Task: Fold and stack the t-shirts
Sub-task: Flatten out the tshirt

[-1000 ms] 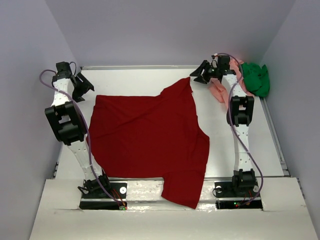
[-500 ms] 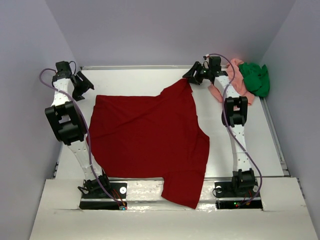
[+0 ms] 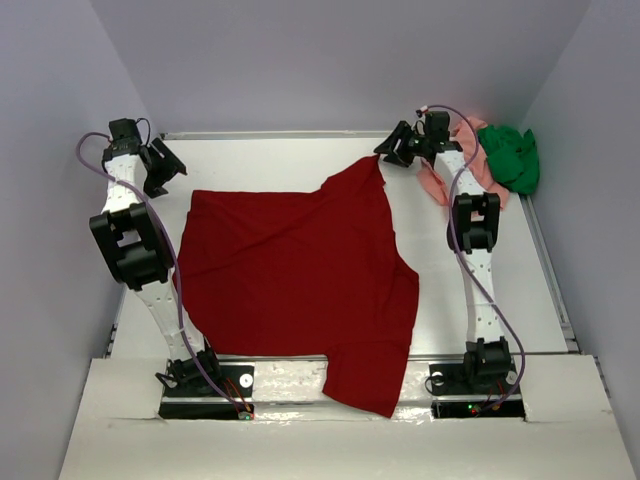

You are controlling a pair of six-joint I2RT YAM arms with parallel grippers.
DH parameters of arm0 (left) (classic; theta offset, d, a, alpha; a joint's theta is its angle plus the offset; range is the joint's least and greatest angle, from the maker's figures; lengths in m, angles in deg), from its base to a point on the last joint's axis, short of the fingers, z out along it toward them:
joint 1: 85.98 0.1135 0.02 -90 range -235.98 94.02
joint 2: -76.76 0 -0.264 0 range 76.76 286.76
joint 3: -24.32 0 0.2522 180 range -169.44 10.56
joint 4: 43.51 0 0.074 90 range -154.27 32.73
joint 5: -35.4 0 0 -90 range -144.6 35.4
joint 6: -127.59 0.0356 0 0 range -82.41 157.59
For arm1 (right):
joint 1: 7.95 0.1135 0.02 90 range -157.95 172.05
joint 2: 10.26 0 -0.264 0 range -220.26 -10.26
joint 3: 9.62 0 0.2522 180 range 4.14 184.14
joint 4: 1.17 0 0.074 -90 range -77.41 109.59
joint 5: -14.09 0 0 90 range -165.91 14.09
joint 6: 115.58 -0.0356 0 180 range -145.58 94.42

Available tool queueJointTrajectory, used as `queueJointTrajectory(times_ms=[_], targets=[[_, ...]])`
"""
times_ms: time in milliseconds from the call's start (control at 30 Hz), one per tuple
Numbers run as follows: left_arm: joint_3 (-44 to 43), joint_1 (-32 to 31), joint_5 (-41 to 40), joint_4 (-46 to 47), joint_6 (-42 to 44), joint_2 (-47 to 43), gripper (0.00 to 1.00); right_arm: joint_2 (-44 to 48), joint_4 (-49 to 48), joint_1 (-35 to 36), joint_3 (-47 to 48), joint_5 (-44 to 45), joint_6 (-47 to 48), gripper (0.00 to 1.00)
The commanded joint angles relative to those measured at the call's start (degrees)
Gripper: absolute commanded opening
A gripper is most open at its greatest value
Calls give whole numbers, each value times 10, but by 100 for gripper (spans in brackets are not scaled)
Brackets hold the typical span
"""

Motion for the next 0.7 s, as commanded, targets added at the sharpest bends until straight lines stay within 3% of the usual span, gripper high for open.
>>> queueJointTrajectory(times_ms=[0, 667], targets=[[-17, 0, 12, -1, 13, -15, 80, 9, -16, -11, 38, 15, 17, 60], [-9, 0, 3, -3, 16, -24, 80, -40, -54, -11, 60, 1, -18, 58]])
